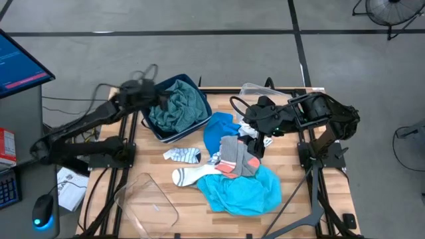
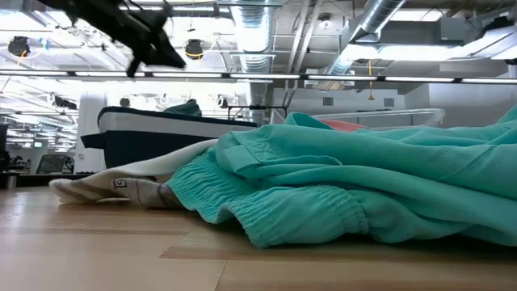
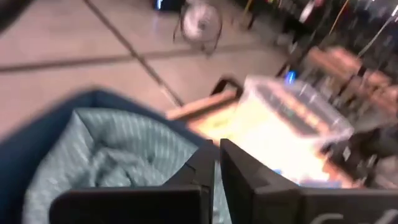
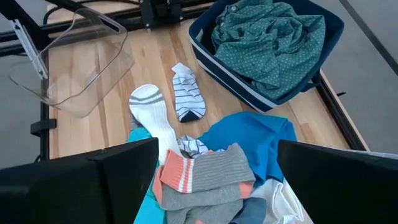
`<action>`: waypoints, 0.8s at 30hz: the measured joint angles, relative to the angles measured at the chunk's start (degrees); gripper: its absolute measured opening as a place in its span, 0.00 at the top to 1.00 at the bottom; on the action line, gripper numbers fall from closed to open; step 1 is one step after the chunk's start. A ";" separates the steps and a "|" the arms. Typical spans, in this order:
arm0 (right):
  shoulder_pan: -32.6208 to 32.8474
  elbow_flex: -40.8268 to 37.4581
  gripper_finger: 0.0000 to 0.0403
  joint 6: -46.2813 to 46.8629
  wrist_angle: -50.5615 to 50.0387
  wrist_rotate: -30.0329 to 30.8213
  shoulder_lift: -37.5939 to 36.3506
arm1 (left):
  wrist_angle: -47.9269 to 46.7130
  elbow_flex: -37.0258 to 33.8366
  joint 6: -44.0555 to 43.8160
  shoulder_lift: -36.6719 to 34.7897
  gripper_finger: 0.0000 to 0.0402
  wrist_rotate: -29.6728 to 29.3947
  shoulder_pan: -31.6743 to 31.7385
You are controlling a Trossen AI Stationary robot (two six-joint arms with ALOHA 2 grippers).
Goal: Pick & Place Cloths
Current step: Put the blue shirt into the blue bin
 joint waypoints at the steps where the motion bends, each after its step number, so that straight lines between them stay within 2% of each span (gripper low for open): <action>1: 0.00 0.00 0.20 0.00 0.47 0.00 0.00 | 0.44 -0.04 -0.01 2.13 0.98 0.26 -0.80; 4: 0.00 0.00 0.20 0.00 1.50 0.00 0.00 | 3.88 -0.01 0.13 9.22 0.99 2.74 -2.88; 9: 0.07 0.00 0.20 0.85 1.61 0.00 0.00 | 6.59 -0.01 0.22 20.78 1.00 3.02 -4.02; 12: 0.04 0.00 0.20 1.01 1.61 0.00 0.00 | 5.05 -0.01 -0.27 26.78 1.00 1.37 -3.55; 15: 0.07 0.00 0.20 1.37 1.61 0.00 0.00 | 1.19 0.01 -1.93 31.29 1.00 -3.25 -2.72; 18: 0.05 0.00 0.20 1.38 1.61 0.00 0.00 | -0.29 0.00 -1.60 33.23 1.00 -8.79 -2.52; 24: 0.07 -0.02 0.20 1.38 1.55 0.00 0.00 | 0.26 -0.07 -1.42 32.18 0.99 -9.67 -1.89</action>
